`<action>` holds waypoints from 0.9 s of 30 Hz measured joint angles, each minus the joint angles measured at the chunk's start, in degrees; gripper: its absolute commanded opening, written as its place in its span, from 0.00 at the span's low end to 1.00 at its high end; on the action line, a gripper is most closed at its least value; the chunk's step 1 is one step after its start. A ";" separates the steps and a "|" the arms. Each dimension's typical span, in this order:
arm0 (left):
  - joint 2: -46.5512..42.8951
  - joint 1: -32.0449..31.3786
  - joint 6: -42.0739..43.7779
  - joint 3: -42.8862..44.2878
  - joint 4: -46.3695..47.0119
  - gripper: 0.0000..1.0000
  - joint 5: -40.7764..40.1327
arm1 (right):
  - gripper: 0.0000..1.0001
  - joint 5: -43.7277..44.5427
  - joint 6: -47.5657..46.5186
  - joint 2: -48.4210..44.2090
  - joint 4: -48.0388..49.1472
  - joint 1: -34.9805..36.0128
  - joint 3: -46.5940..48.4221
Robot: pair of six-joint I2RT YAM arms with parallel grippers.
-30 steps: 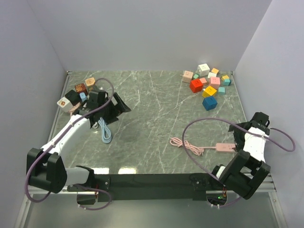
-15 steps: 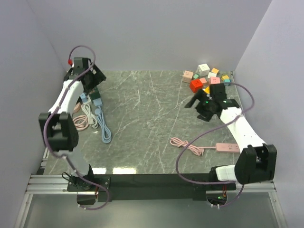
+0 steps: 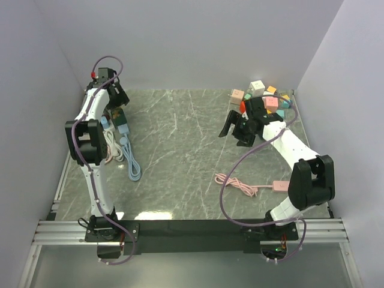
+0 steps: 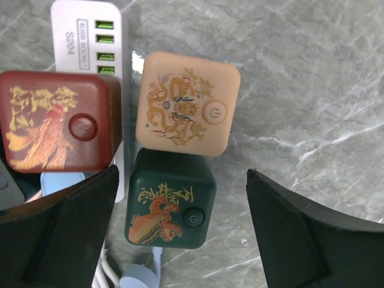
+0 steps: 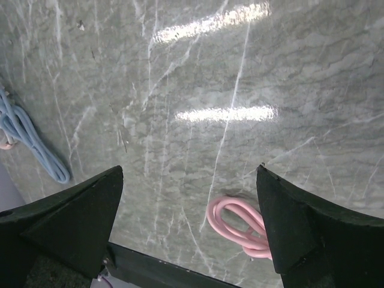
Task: Pull the plug off the socket
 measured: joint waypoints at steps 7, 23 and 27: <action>1.97 -0.07 6.40 0.24 0.20 0.75 3.39 | 0.94 -0.04 -0.85 2.82 -0.76 0.02 3.41; -9.88 -21.09 12.70 -25.38 14.71 0.55 6.36 | 0.90 2.69 -3.37 8.92 -2.99 1.49 13.62; -13.55 -31.47 11.13 -31.47 18.32 0.56 8.98 | 0.91 4.00 -3.52 10.78 -3.13 2.05 14.14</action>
